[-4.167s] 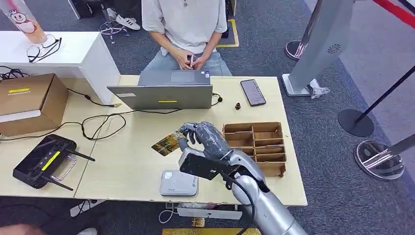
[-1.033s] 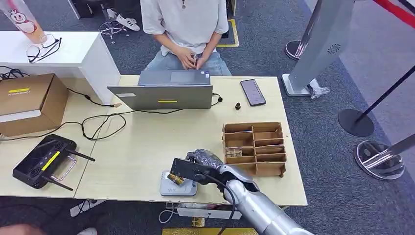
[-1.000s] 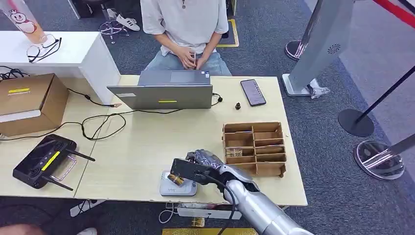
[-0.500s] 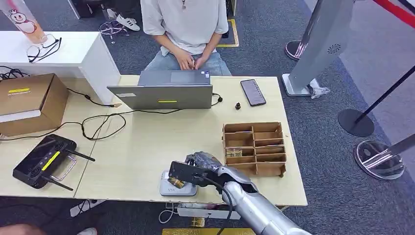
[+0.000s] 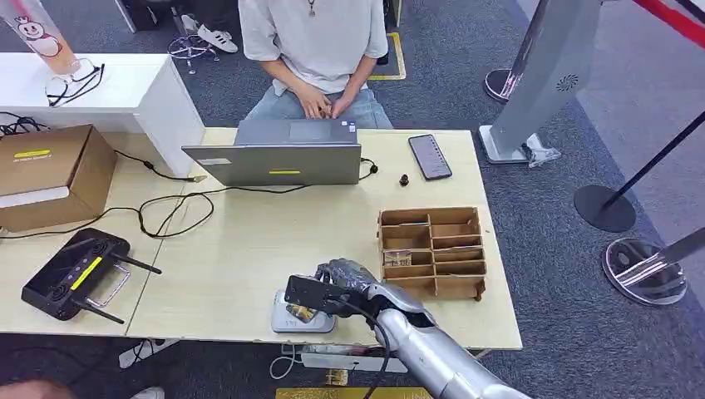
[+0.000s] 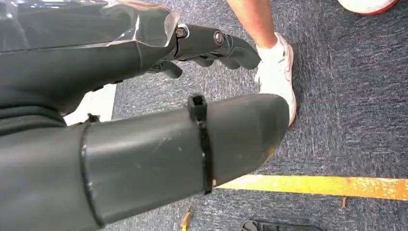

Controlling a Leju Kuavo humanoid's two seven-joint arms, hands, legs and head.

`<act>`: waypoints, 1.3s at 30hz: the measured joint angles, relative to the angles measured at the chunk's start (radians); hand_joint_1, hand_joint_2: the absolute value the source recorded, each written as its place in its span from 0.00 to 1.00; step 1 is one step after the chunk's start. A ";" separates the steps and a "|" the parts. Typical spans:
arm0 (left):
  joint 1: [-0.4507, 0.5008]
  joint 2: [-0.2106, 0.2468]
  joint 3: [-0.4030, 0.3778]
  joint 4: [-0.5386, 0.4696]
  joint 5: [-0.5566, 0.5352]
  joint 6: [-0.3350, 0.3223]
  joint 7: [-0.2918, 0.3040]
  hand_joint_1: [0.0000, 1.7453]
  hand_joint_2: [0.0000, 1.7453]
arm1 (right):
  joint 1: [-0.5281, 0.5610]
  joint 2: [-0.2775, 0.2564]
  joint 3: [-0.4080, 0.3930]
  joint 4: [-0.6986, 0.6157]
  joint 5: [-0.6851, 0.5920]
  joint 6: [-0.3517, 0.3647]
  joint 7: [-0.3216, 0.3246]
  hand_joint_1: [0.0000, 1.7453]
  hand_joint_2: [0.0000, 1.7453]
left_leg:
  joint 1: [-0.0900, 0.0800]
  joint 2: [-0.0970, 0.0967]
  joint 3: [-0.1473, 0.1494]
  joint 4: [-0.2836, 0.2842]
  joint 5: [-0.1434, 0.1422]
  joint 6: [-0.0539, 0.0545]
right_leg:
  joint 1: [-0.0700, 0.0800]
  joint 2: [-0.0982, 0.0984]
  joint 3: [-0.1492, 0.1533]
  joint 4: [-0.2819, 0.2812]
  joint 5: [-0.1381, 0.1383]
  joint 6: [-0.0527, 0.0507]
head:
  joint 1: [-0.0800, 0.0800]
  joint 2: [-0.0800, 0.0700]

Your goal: Pass the card to the sensor for recognition and then transmit it.

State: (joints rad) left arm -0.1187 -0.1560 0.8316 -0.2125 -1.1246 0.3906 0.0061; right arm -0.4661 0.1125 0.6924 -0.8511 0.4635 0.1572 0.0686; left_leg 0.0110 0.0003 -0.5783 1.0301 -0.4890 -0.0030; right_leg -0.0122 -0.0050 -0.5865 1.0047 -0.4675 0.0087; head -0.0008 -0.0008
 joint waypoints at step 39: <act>0.000 0.001 0.000 0.000 0.003 0.000 0.001 0.00 0.00 | -0.027 0.011 0.025 0.037 0.051 0.016 0.025 1.00 1.00 | 0.000 0.000 0.000 0.000 0.000 0.000 | 0.000 0.000 0.000 0.000 0.000 0.000 | 0.000 0.000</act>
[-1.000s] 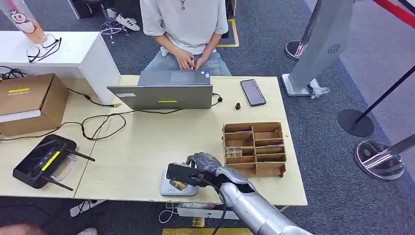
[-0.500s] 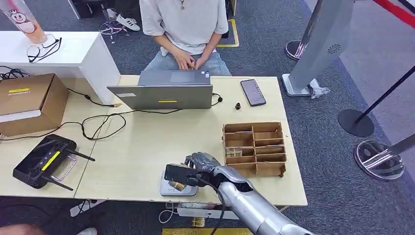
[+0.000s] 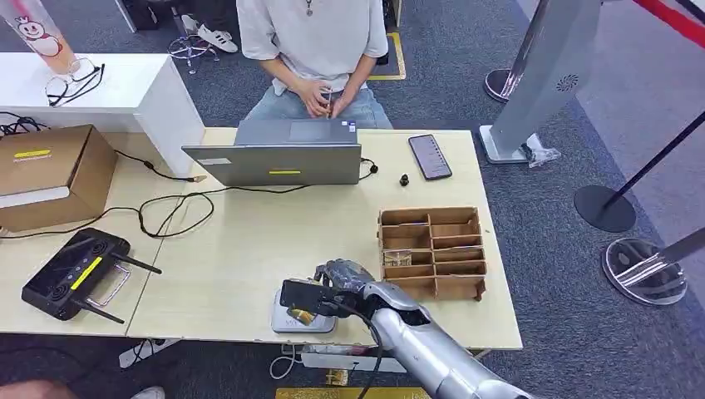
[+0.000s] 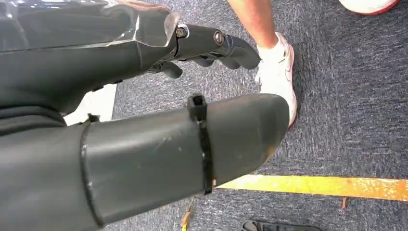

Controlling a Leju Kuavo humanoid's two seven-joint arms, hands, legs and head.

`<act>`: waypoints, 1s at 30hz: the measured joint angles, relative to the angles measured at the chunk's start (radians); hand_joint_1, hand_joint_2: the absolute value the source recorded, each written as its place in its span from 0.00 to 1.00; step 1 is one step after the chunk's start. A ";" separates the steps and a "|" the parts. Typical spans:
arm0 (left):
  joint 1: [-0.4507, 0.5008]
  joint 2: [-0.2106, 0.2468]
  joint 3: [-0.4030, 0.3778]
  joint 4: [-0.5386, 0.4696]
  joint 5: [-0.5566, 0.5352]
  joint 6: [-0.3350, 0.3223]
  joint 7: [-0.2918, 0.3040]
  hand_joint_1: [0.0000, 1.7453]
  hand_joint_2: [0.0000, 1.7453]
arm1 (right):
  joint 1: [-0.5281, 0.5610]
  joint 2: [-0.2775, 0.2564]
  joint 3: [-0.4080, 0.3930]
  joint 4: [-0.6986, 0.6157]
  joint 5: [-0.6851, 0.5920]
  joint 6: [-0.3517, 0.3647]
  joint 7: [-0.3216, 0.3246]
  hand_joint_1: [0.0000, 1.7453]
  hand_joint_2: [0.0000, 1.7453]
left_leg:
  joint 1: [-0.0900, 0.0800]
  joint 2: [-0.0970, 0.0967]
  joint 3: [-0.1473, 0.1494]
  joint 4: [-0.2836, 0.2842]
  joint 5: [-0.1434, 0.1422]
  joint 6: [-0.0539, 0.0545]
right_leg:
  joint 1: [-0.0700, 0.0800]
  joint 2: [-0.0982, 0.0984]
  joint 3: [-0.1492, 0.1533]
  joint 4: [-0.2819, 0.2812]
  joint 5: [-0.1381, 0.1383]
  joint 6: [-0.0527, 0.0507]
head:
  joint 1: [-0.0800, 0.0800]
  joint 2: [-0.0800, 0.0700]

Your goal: Pass the card to the sensor for recognition and then transmit it.

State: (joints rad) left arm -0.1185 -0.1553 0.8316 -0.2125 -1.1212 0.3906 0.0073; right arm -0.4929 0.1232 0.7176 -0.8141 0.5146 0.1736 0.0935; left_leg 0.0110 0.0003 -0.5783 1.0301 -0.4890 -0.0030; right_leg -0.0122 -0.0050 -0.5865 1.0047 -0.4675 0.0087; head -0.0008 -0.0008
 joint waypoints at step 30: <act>0.000 0.000 0.000 0.000 -0.002 0.000 0.000 0.00 0.00 | -0.007 0.000 0.002 0.015 0.003 0.005 -0.005 1.00 1.00 | 0.000 0.000 0.000 0.000 0.000 0.000 | 0.000 0.000 0.000 0.000 0.000 0.000 | 0.000 0.000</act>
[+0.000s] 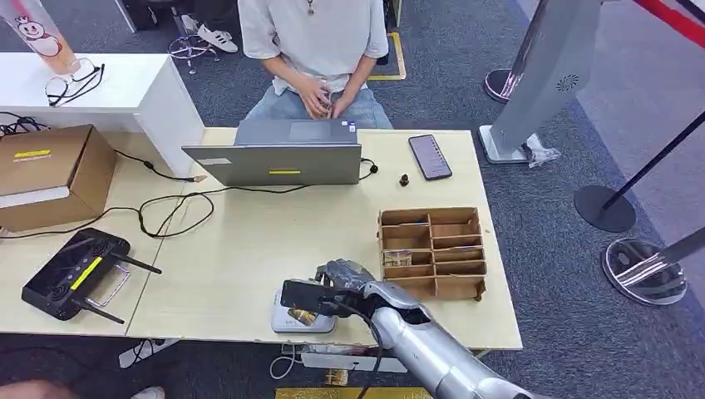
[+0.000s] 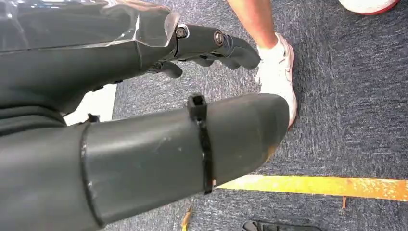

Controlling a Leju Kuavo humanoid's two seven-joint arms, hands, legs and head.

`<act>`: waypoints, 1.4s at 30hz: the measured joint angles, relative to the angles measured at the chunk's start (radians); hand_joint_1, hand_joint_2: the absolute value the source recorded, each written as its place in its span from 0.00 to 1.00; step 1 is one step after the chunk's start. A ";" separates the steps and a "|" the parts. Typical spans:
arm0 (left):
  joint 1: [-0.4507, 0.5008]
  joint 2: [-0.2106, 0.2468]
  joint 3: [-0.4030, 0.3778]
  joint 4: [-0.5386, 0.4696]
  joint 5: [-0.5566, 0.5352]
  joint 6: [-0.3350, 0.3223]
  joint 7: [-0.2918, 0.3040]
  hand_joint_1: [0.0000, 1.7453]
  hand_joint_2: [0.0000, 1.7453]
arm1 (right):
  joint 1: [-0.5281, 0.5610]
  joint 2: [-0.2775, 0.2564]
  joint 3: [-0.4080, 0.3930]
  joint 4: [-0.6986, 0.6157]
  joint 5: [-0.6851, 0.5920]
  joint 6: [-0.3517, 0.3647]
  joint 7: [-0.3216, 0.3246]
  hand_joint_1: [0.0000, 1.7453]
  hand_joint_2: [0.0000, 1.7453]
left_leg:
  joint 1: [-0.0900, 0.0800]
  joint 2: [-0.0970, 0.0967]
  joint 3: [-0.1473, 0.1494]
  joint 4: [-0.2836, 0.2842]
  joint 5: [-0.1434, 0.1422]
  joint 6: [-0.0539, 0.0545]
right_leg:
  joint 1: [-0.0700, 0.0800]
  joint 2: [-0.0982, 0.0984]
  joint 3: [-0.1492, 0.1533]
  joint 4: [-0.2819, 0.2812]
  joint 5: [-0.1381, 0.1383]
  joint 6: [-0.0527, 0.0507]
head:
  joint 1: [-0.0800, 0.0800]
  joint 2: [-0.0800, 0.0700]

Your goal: Pass the card to the sensor for recognition and then transmit it.

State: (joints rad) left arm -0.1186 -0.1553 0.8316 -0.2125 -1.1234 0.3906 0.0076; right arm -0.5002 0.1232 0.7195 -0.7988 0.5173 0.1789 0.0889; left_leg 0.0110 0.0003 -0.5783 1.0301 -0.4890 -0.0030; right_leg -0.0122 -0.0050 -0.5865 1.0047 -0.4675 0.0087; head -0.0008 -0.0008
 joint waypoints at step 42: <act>0.000 0.000 0.000 0.000 -0.001 0.000 0.001 0.00 0.00 | -0.001 0.001 0.004 -0.014 -0.024 -0.002 -0.048 1.00 1.00 | 0.000 0.000 0.000 0.000 0.000 0.000 | 0.000 0.000 0.000 0.000 0.000 0.000 | 0.000 0.000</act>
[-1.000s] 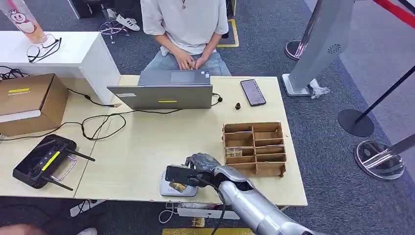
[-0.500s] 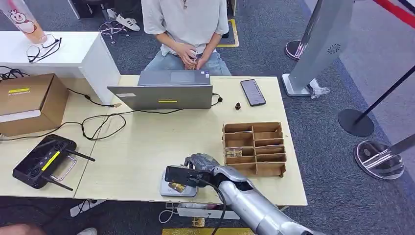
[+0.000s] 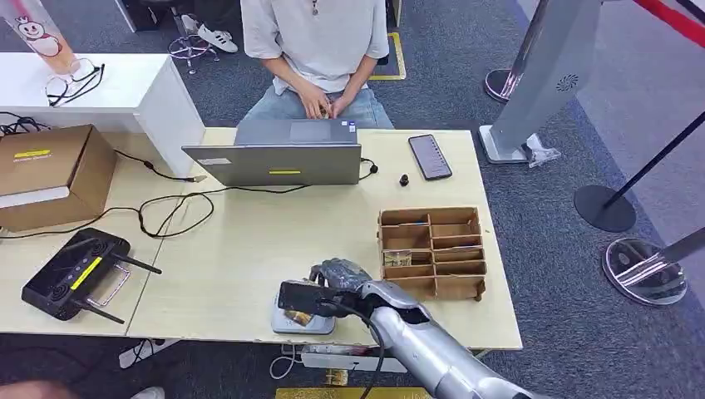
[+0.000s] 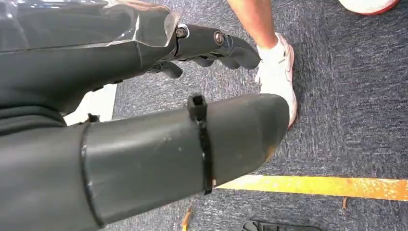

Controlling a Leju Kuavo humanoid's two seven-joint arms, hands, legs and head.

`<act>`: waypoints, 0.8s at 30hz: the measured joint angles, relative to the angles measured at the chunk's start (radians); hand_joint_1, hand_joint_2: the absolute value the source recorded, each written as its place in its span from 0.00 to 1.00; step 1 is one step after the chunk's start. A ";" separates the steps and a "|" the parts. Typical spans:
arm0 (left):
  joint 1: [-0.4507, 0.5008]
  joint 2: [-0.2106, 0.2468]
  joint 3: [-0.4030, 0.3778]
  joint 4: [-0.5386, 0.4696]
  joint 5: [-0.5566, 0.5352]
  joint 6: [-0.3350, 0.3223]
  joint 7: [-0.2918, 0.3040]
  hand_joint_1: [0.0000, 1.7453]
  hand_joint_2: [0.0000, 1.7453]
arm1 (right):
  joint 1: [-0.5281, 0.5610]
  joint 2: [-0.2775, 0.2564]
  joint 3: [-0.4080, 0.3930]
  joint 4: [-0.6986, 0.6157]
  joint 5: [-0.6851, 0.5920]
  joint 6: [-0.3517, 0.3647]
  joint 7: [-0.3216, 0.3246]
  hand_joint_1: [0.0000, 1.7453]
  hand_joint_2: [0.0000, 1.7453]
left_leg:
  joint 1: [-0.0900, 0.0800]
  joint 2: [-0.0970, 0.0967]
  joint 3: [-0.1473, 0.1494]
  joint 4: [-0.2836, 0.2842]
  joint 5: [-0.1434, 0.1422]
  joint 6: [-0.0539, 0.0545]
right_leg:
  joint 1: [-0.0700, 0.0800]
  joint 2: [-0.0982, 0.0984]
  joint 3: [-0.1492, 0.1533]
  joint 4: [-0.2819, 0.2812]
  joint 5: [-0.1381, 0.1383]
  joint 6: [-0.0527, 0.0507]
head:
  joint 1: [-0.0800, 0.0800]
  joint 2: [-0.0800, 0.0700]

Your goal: Pass the card to the sensor for recognition and then transmit it.

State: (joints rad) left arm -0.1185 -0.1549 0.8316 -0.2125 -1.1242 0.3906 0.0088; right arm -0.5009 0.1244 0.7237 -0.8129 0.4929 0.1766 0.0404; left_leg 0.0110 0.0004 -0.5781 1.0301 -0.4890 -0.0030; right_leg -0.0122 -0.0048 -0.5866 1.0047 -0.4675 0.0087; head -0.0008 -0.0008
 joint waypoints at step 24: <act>0.002 0.002 0.000 0.000 0.007 0.000 -0.007 0.00 0.00 | 0.061 -0.043 -0.032 -0.208 -0.027 -0.020 -0.007 1.00 1.00 | 0.000 0.000 0.000 0.000 0.000 0.000 | 0.000 0.000 0.000 0.000 0.000 0.000 | 0.000 0.000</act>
State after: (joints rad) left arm -0.1167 -0.1526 0.8316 -0.2125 -1.1170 0.3910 0.0015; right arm -0.4397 0.0812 0.6920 -1.0209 0.4662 0.1564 0.0332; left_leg 0.0110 0.0004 -0.5782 1.0301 -0.4890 -0.0030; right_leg -0.0122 -0.0048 -0.5867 1.0047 -0.4675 0.0087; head -0.0008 -0.0008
